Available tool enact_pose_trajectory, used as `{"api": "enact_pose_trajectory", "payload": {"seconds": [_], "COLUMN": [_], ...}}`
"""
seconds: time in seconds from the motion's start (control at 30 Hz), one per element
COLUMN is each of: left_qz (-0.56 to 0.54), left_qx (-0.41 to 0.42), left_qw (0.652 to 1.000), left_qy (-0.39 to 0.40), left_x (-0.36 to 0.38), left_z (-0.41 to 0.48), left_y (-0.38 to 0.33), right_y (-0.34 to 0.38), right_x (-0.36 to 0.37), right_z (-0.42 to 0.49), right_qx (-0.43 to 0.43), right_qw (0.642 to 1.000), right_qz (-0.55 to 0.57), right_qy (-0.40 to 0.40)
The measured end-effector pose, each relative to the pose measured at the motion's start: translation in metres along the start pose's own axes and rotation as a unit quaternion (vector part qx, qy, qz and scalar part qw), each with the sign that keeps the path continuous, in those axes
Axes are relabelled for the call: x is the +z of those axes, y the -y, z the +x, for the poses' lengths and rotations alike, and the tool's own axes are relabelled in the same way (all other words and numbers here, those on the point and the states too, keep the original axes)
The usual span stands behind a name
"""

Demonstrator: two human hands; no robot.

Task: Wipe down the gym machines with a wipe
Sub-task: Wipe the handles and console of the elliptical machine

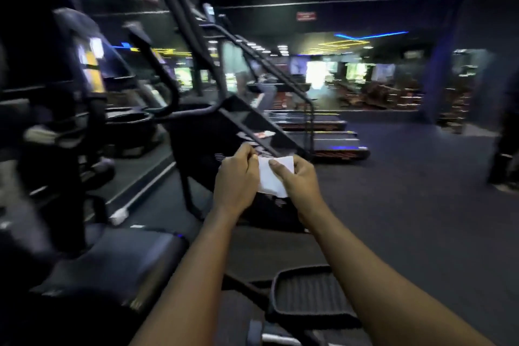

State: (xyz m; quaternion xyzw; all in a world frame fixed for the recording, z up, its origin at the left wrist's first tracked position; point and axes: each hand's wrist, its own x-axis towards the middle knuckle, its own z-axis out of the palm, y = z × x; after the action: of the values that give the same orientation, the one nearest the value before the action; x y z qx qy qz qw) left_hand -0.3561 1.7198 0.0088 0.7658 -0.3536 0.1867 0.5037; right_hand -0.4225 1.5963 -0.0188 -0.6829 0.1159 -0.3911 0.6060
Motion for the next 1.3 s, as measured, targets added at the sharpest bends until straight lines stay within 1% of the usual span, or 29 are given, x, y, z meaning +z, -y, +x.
{"api": "enact_pose_trajectory", "payload": {"seconds": [0.07, 0.13, 0.23, 0.37, 0.43, 0.5, 0.6, 0.63, 0.67, 0.7, 0.73, 0.77, 0.8, 0.83, 0.9, 0.97, 1.03, 1.07, 1.13, 1.2, 1.27, 1.3], "left_qz": [0.043, 0.095, 0.167, 0.246, 0.28, 0.31, 0.371, 0.389, 0.405, 0.417, 0.423, 0.425, 0.418, 0.396, 0.33, 0.291, 0.271, 0.266, 0.267, 0.274, 0.276, 0.275], "left_qx": [-0.028, -0.035, -0.033, -0.031, -0.009, 0.034, 0.116, 0.127, 0.126, 0.108, 0.082, 0.059, 0.044, 0.034, 0.02, 0.022, 0.026, 0.03, 0.034, 0.04, 0.047, 0.045], "left_qw": [0.997, 0.989, 0.973, 0.947, 0.932, 0.916, 0.864, 0.844, 0.825, 0.815, 0.814, 0.821, 0.836, 0.858, 0.903, 0.919, 0.922, 0.921, 0.915, 0.908, 0.897, 0.892], "left_qy": [-0.058, -0.106, -0.156, -0.205, -0.229, -0.253, -0.321, -0.348, -0.372, -0.388, -0.389, -0.376, -0.354, -0.327, -0.276, -0.264, -0.275, -0.283, -0.301, -0.315, -0.342, -0.355], "left_x": [-0.027, -0.058, -0.104, -0.171, -0.203, -0.233, -0.278, -0.291, -0.305, -0.314, -0.322, -0.331, -0.336, -0.338, -0.338, -0.34, -0.343, -0.343, -0.347, -0.348, -0.35, -0.352], "left_z": [-0.006, -0.017, -0.033, -0.057, -0.066, -0.073, -0.077, -0.076, -0.072, -0.066, -0.061, -0.056, -0.053, -0.05, -0.05, -0.049, -0.046, -0.046, -0.041, -0.036, -0.027, -0.022], "left_y": [-0.005, -0.013, -0.027, -0.05, -0.063, -0.08, -0.105, -0.109, -0.11, -0.109, -0.106, -0.102, -0.097, -0.093, -0.09, -0.086, -0.085, -0.085, -0.087, -0.088, -0.088, -0.089], "right_y": [0.013, 0.03, 0.056, 0.091, 0.113, 0.14, 0.185, 0.195, 0.204, 0.205, 0.201, 0.194, 0.186, 0.181, 0.188, 0.208, 0.226, 0.229, 0.222, 0.21, 0.215, 0.223], "right_x": [0.021, 0.043, 0.078, 0.126, 0.152, 0.175, 0.209, 0.218, 0.227, 0.233, 0.241, 0.25, 0.256, 0.26, 0.266, 0.274, 0.282, 0.282, 0.284, 0.282, 0.287, 0.29], "right_z": [-0.002, -0.008, -0.022, -0.051, -0.061, -0.069, -0.081, -0.089, -0.099, -0.109, -0.125, -0.144, -0.16, -0.167, -0.158, -0.128, -0.108, -0.112, -0.13, -0.136, -0.116, -0.104], "right_qx": [-0.01, -0.023, -0.038, -0.042, -0.039, -0.05, -0.085, -0.109, -0.133, -0.159, -0.192, -0.229, -0.255, -0.262, -0.223, -0.156, -0.113, -0.116, -0.167, -0.201, -0.222, -0.236], "right_qw": [0.997, 0.989, 0.977, 0.962, 0.961, 0.967, 0.978, 0.975, 0.966, 0.956, 0.942, 0.927, 0.916, 0.913, 0.917, 0.931, 0.942, 0.945, 0.942, 0.933, 0.931, 0.932], "right_qz": [0.019, 0.045, 0.079, 0.123, 0.13, 0.13, 0.136, 0.157, 0.184, 0.197, 0.198, 0.188, 0.174, 0.173, 0.206, 0.219, 0.21, 0.199, 0.186, 0.182, 0.157, 0.142], "right_qy": [0.068, 0.138, 0.195, 0.239, 0.241, 0.211, 0.135, 0.117, 0.122, 0.15, 0.192, 0.23, 0.256, 0.262, 0.258, 0.249, 0.235, 0.232, 0.224, 0.235, 0.245, 0.236]}}
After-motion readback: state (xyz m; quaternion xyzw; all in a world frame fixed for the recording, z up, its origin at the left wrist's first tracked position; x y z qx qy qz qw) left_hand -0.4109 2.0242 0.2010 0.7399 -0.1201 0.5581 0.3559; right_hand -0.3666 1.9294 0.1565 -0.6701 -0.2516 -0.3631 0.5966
